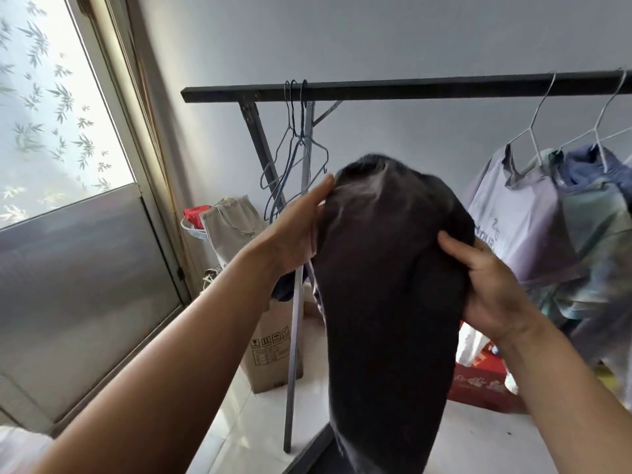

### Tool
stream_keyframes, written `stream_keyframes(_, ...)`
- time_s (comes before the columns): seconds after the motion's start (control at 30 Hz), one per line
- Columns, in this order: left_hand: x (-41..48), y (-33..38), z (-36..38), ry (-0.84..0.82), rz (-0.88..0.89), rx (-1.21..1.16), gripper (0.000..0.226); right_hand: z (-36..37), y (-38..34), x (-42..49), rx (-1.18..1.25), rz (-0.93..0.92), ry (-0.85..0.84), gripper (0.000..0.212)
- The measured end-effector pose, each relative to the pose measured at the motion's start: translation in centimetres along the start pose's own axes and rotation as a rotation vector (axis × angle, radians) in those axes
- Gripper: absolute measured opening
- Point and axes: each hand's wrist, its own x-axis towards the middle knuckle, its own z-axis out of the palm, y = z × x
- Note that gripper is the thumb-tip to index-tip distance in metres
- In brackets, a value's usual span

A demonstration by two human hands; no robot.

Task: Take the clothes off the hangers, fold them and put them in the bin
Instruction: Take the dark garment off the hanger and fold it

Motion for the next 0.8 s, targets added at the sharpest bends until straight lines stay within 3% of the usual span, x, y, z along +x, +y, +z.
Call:
stream_keyframes(0.1, -0.7, -2.7, -1.0, 0.088, 0.070, 0.038, 0.039, 0.1, -1.0, 0.8, 0.033, -0.051, 0.045, 0.018)
stream_keyframes(0.27, -2.6, -7.9, -1.1, 0.442, 0.244, 0.231, 0.021, -0.7, -1.3, 1.1, 0.015, -0.059, 0.097, 0.011)
stream_keyframes(0.4, -3.7, -10.7, 0.3, 0.233, 0.123, 0.233, 0.052, -0.9, -1.0, 0.8, 0.007, -0.029, 0.114, 0.033)
stream_keyframes(0.5, -3.5, -10.9, 1.0, 0.015, 0.053, 0.137, 0.068, -0.9, -0.9, 0.6, 0.009, -0.001, 0.114, 0.020)
stream_keyframes(0.6, -2.5, -10.4, 1.3, 0.000, 0.032, -0.091, 0.067, -1.3, -0.8, 0.6, 0.029, -0.018, 0.102, 0.025)
stream_keyframes(0.67, -1.8, -10.7, 1.2, 0.010, -0.020, -0.111, 0.073, -1.5, -0.9, 0.4, 0.052, -0.041, 0.093, 0.026)
stream_keyframes(0.73, -1.5, -11.0, 1.2, -0.072, -0.136, -0.129, 0.089, -1.7, -1.1, 0.2, 0.063, -0.046, 0.086, 0.029)
stream_keyframes(0.8, -1.4, -11.3, 1.2, -0.141, -0.207, -0.247, 0.089, -2.1, -1.2, 0.1, 0.050, -0.039, 0.102, 0.038)
